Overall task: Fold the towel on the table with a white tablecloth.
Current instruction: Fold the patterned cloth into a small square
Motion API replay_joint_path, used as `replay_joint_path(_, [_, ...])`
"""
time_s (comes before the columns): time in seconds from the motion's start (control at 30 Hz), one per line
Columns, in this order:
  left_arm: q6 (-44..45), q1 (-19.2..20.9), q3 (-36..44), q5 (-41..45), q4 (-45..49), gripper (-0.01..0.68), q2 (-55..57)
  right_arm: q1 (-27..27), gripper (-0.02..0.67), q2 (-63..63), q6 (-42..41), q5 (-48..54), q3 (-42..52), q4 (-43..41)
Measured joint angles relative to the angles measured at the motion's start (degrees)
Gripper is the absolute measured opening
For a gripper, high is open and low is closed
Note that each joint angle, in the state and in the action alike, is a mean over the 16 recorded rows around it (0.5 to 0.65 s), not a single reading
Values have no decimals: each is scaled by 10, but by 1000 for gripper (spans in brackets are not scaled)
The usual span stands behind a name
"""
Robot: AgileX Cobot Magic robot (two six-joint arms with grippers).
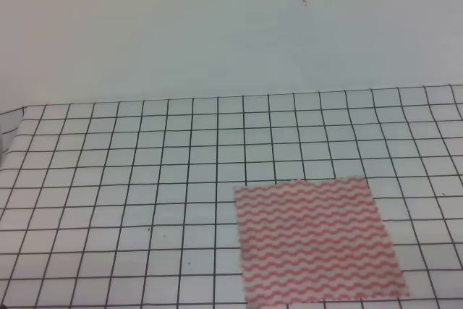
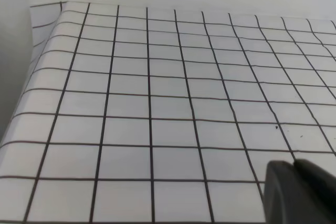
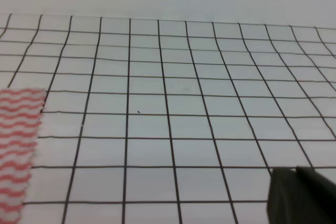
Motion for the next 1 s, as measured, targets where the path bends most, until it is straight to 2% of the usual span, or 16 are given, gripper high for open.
replay_joint_path(0.67, [0,0,1,-4,2,-2,0,0,-1,0,0,-3,0,-4])
replay_joint_path(0.83, [0,0,1,-21,-71,-2,1,0,-1,0,5,-8,0,3])
replay_joint_path(1.0, [0,0,1,-39,-223,-2,1,0,-1,0,33,-22,0,72])
